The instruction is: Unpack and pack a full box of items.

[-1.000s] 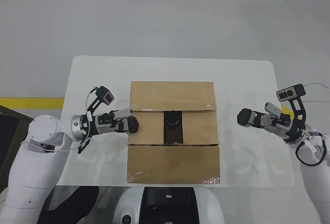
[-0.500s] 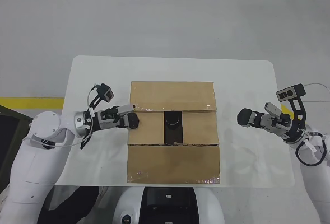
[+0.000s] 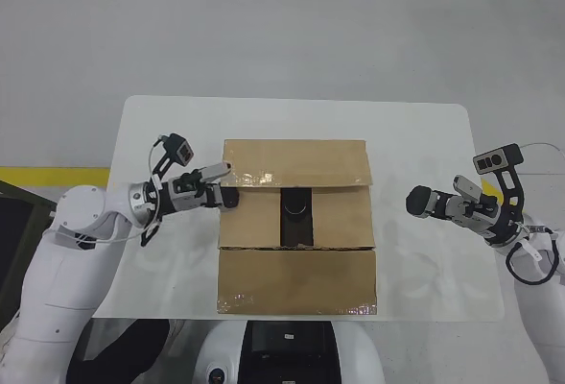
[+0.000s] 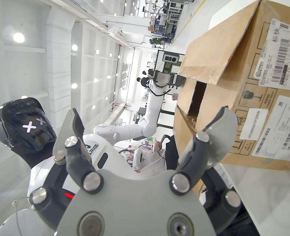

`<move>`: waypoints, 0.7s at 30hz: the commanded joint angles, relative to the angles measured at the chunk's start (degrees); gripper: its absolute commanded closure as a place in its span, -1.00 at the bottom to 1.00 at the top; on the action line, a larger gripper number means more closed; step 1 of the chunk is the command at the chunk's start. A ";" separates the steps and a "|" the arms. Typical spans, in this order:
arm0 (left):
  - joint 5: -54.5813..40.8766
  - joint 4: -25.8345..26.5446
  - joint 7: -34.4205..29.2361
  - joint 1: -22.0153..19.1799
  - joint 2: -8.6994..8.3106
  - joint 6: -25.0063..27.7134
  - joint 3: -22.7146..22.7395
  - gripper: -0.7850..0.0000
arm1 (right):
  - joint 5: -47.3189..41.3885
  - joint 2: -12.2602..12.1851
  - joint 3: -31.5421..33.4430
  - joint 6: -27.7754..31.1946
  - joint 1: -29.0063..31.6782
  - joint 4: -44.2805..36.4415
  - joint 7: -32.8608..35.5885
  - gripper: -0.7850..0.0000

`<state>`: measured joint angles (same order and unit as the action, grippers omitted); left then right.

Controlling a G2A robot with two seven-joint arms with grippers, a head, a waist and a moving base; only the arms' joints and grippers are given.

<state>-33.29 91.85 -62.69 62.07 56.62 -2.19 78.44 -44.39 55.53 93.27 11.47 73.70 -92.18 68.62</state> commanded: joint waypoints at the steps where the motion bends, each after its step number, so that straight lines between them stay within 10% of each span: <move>1: -1.02 0.10 0.44 -0.23 0.07 0.32 0.09 -1.00 | 0.00 0.00 0.00 0.00 0.00 0.00 0.00 -1.00; 21: -5.43 0.46 6.16 -6.08 0.93 1.85 -0.34 -1.00 | 0.00 0.00 0.00 0.00 0.00 0.00 0.00 -1.00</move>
<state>-38.52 92.41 -57.09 56.54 57.47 -0.45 78.27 -44.39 55.53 93.27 11.47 73.70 -92.18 68.62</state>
